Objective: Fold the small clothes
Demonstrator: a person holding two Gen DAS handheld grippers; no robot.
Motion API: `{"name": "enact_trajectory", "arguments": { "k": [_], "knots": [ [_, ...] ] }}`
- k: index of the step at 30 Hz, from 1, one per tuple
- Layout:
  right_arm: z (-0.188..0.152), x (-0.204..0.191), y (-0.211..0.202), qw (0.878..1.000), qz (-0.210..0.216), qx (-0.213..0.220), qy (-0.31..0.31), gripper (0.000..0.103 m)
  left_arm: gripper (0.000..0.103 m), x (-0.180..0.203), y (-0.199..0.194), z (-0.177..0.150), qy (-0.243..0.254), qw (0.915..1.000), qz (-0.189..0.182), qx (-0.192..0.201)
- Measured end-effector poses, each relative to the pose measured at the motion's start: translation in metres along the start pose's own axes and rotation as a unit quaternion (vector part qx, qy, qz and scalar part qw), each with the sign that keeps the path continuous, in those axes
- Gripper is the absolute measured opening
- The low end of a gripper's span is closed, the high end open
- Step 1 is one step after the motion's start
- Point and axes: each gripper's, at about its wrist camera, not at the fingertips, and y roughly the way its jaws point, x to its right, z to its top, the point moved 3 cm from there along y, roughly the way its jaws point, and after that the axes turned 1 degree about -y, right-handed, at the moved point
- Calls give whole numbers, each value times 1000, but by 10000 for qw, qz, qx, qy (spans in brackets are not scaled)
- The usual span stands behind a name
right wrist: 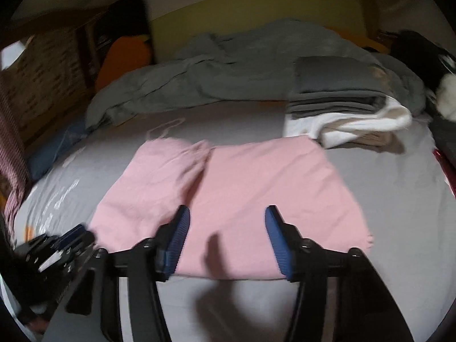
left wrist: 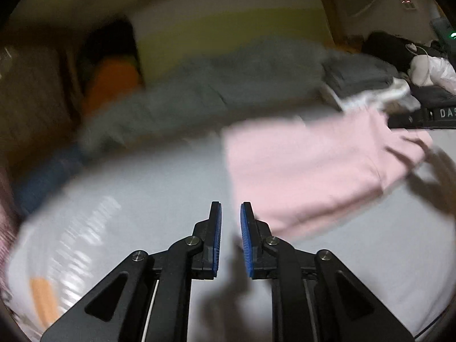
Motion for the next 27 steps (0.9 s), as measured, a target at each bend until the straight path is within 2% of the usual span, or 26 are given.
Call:
{"name": "enact_trajectory", "arguments": {
  "k": [1,3,7,10,15,18,22,27],
  "knots": [
    [3,10,-2,9998,-22,-10,181,57,15,-3,-8,10,-41,9997,-71,231],
    [8,25,-14,9989,-23,149,442,57,15,-6,-16,30,-297,9975,-533,368],
    [15,46,-39,9963,-124,515,673,58,15,12,-1,53,-373,9953,-879,132],
    [10,63,-55,9932,-168,617,969,62,15,29,21,53,-545,9922,-1093,-250],
    [-15,83,-57,9895,-150,264,1415,62,15,57,48,35,-950,9791,-1612,-799],
    [-35,92,-49,9834,137,-127,1807,62,14,72,56,21,-978,9715,-1877,-1064],
    [-55,95,-26,9747,364,-792,2061,62,14,77,59,16,-958,9720,-1815,-1144],
    [-50,101,-12,9729,351,-577,2209,62,13,78,49,12,-991,9739,-1816,-938]
  ]
}}
